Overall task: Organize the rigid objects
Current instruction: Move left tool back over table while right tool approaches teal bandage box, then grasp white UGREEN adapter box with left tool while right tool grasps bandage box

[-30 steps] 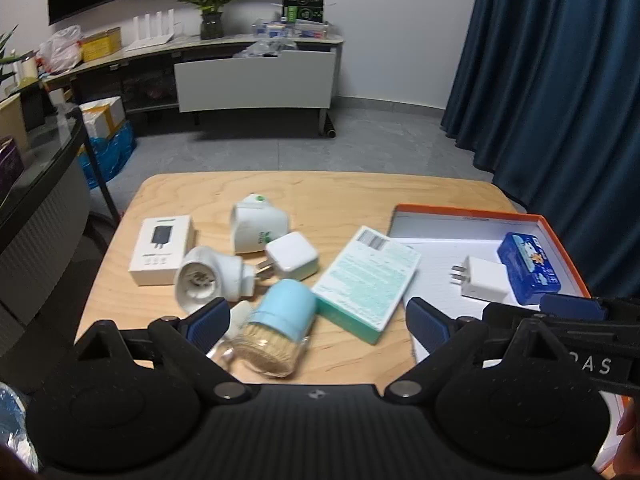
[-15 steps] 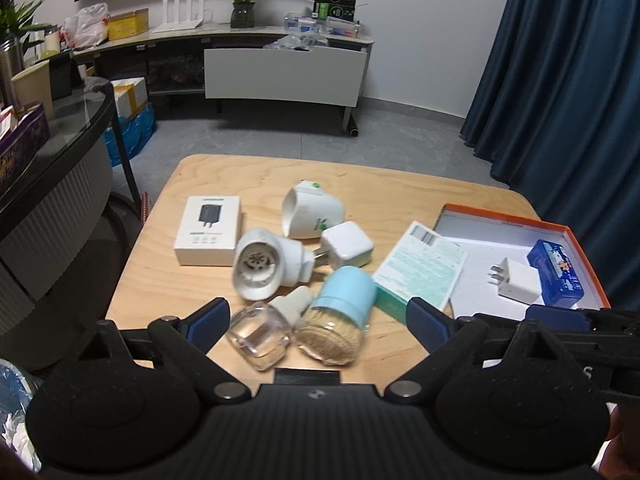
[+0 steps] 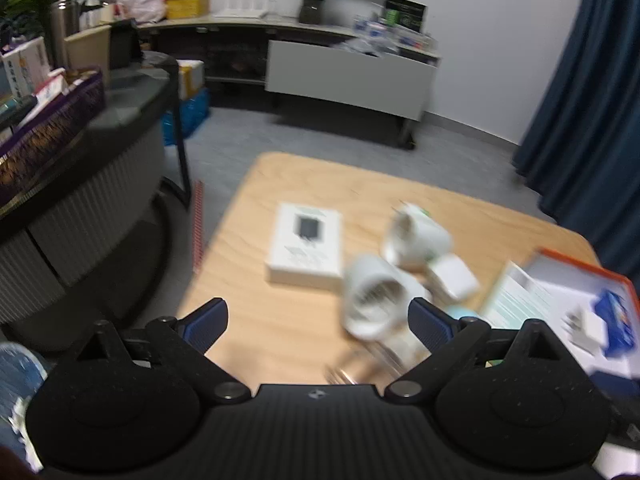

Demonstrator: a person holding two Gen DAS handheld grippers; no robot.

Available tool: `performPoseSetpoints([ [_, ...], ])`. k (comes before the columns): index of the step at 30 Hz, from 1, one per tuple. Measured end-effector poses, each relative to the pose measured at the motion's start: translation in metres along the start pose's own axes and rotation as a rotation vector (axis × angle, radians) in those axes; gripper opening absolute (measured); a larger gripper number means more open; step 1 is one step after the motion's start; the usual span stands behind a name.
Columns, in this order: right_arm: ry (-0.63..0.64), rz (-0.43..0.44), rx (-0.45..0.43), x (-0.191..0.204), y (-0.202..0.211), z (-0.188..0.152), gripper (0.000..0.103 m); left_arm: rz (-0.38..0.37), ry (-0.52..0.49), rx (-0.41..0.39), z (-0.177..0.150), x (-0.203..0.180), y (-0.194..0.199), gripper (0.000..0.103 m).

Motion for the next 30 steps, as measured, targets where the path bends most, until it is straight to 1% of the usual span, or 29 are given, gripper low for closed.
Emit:
performPoseSetpoints([
  [4,-0.019,0.004,0.005,-0.003,-0.006,-0.001,0.077,0.024,-0.012,0.005,0.023,0.003,-0.025,0.100],
  [6,-0.027,0.004,0.007,-0.004,-0.009,-0.001,0.077,0.046,-0.020,0.022,0.031,0.001,-0.041,0.100],
  [7,-0.032,0.004,0.009,-0.004,-0.011,-0.002,0.077,0.045,-0.023,0.034,0.034,0.001,-0.048,0.100],
  [10,-0.033,-0.004,0.014,-0.006,-0.016,0.000,0.077,0.052,-0.054,0.056,0.036,-0.005,-0.066,0.100],
  [14,-0.067,-0.006,0.017,-0.010,-0.023,0.005,0.077,0.050,-0.081,0.092,0.031,-0.006,-0.084,0.099],
  [15,-0.082,-0.005,0.017,-0.011,-0.025,0.006,0.078,0.049,-0.083,0.099,0.030,-0.006,-0.087,0.099],
  [16,-0.103,-0.001,0.015,-0.011,-0.026,0.008,0.081,0.047,-0.084,0.099,0.030,-0.006,-0.090,0.099],
  [19,-0.170,0.014,0.013,-0.009,-0.035,0.017,0.082,0.043,-0.084,0.102,0.032,-0.005,-0.096,0.098],
  [20,-0.198,0.015,0.013,-0.008,-0.039,0.019,0.083,0.043,-0.088,0.104,0.033,-0.006,-0.098,0.096],
  [22,-0.266,0.005,0.017,-0.010,-0.047,0.023,0.084,0.032,-0.102,0.103,0.035,-0.008,-0.099,0.088],
  [26,-0.415,-0.046,0.003,-0.018,-0.060,0.030,0.085,0.035,-0.140,0.080,0.034,-0.011,-0.097,0.081],
  [29,-0.497,-0.095,0.003,-0.026,-0.074,0.034,0.087,0.025,-0.170,0.049,0.034,-0.014,-0.095,0.071],
  [30,-0.515,-0.103,0.004,-0.028,-0.078,0.035,0.090,0.021,-0.179,0.043,0.033,-0.015,-0.093,0.064],
])
Point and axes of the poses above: each gripper's, at about its wrist camera, not at the fingertips, and y roughly against the way its jaws point, x to its left, z to its top, the point moved 8 cm from there along -y, roughly the way its jaws point, and after that the axes turned 13 degrees about z, right-handed, at the moved point
